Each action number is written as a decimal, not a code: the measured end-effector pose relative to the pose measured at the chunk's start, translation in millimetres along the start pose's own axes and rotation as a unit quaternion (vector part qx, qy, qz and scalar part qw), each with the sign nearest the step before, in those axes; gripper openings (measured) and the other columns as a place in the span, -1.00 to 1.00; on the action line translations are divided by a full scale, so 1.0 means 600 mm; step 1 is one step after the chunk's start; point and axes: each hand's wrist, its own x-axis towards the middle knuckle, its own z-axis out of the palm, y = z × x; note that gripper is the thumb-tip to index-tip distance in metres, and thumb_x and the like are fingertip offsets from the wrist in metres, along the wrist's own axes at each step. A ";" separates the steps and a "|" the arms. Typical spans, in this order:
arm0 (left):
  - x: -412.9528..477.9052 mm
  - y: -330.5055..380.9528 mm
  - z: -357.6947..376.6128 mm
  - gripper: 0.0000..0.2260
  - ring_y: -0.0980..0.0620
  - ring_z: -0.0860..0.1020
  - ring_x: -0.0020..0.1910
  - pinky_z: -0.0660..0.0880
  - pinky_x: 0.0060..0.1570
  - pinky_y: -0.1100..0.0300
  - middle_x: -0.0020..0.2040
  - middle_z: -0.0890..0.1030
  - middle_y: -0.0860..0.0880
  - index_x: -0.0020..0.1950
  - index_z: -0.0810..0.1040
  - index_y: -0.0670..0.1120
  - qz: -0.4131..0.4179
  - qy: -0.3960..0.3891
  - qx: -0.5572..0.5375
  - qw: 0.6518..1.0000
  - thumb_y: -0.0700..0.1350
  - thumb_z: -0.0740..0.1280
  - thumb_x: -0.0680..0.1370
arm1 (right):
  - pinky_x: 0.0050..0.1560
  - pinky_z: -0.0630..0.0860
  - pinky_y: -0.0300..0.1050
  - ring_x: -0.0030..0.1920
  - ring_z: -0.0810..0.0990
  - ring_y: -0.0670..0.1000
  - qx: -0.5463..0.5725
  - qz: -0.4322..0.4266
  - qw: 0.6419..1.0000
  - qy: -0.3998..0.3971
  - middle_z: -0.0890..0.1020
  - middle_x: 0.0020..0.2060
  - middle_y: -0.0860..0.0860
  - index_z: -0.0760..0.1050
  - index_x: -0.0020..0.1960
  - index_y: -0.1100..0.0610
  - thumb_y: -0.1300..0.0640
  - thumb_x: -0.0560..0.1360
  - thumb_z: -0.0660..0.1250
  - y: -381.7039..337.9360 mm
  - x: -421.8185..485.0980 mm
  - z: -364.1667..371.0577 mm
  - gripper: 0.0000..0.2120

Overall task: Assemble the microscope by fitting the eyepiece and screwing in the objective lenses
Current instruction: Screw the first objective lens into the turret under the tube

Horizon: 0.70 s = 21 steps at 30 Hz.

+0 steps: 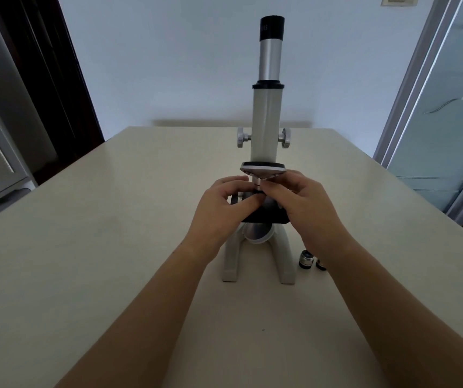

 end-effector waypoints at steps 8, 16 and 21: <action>-0.005 -0.004 0.002 -0.83 0.01 0.60 0.16 0.55 0.20 0.03 0.13 0.65 -0.01 0.04 0.69 0.01 -0.011 0.013 -0.025 1.000 -0.12 0.45 0.46 | 0.16 0.62 0.13 0.10 0.68 0.10 0.012 0.038 0.999 -0.011 0.70 0.05 0.10 0.59 0.16 0.06 0.07 0.50 0.44 0.002 -0.002 0.005 -0.76; -0.006 -0.001 -0.003 -0.83 0.07 0.59 0.16 0.52 0.19 0.11 0.12 0.66 0.00 0.06 0.69 0.04 -0.020 -0.013 -0.033 0.999 -0.06 0.43 0.48 | 0.24 0.57 0.13 0.18 0.62 0.09 -0.015 0.017 1.000 0.005 0.65 0.13 0.06 0.62 0.15 0.01 0.01 0.51 0.43 0.001 -0.002 0.006 -0.77; -0.004 0.006 -0.005 -0.80 -0.01 0.59 0.21 0.51 0.29 0.01 0.20 0.64 -0.05 0.13 0.69 -0.03 -0.033 -0.028 -0.051 0.998 -0.15 0.40 0.53 | 0.25 0.56 0.11 0.16 0.62 0.05 -0.025 0.005 1.000 0.012 0.64 0.11 0.03 0.64 0.09 -0.02 0.02 0.52 0.41 0.001 -0.003 0.005 -0.84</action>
